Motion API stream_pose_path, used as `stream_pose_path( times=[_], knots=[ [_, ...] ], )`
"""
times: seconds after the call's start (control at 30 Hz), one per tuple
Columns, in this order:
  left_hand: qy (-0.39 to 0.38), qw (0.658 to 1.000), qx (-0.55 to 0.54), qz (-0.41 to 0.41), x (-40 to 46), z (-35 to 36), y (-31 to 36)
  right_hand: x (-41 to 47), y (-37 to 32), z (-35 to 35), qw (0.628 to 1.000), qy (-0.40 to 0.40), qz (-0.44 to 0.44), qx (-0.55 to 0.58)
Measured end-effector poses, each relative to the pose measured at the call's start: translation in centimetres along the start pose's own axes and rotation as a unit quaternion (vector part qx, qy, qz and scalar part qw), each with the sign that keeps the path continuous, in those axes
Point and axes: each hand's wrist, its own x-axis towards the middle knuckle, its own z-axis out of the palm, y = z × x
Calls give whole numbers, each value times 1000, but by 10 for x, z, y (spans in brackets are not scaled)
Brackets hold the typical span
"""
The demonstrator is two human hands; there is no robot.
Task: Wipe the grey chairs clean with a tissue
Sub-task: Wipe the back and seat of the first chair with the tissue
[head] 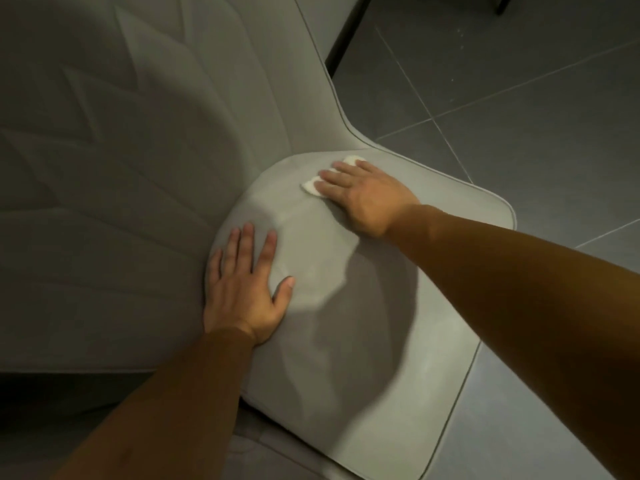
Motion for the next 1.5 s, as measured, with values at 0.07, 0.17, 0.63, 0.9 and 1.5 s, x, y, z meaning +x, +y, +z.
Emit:
stream_pose_path(
  times=[0.07,0.17,0.63,0.9,1.5],
  knots=[
    [-1,1000,-3,0,0,-1,0,-29,27,4,997,11,64,30],
    [-5,1000,-1,-1,1,-2,0,-86,58,15,981,23,177,74],
    [-7,1000,3,-3,1,-1,6,-205,15,34,900,159,371,166],
    [-15,1000,10,-16,0,3,2,-146,12,42,866,152,433,197],
    [-81,997,11,-2,5,0,0,-220,-86,34,924,216,248,197]
  ],
)
